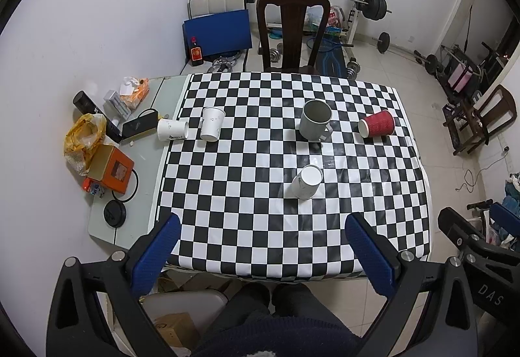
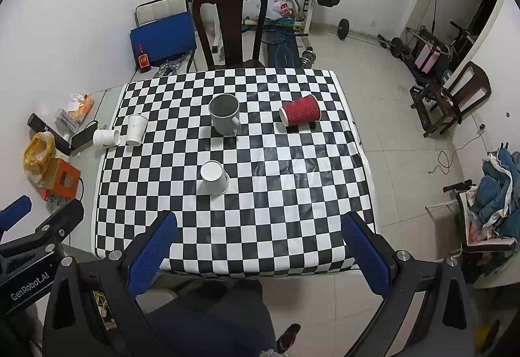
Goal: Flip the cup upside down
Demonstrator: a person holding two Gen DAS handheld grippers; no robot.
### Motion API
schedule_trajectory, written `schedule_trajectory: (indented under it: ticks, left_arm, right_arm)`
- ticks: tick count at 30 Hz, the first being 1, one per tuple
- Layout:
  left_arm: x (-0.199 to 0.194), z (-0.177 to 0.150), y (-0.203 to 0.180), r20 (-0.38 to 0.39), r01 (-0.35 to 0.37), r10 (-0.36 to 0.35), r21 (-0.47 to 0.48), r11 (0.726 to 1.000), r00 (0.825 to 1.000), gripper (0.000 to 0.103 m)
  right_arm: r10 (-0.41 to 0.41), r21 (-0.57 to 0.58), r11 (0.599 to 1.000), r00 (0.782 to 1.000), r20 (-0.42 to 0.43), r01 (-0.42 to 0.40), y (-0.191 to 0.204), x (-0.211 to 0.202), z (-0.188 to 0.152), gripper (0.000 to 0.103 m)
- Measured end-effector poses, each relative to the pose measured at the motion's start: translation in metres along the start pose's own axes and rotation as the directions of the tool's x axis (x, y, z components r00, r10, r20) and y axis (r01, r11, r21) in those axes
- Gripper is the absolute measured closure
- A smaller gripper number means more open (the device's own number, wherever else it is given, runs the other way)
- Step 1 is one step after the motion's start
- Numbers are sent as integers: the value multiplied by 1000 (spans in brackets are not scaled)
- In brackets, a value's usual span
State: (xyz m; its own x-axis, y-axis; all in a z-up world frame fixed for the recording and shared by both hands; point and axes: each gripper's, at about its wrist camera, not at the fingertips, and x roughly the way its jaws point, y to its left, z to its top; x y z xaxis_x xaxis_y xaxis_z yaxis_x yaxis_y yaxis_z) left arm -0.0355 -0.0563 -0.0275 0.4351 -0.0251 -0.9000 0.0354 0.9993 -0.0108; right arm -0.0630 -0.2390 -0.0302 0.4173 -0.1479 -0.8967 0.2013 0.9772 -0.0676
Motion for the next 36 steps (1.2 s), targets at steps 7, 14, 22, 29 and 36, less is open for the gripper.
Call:
schedule_trajectory:
  ticks: [7,14,22,29,36]
  left_arm:
    - [-2,0,-1,2,-2,2,1,1000,1000,0]
    - [-2,0,-1,2,0,0,1,1000,1000,0]
    - [-5,2,-1,7,-2,2,2,1000,1000,0]
    - [-4,1,-2,6,-2,2,2,1000,1000,0]
    - [-5,0,-2,5,-2,2,2,1000,1000,0]
  right_arm:
    - [0,2,1000,1000,-3,0,-1,-4,0,1]
    - [1,2,1000,1000,1,-1,-2,-6,0,1]
    - [1,2,1000,1000,-2,-1,-2,0,4,1]
    - [4,2,1000,1000,-4,-4,-2,-2,4,1]
    - [2,1,1000,1000,-4,-2,-3,-1,5,1]
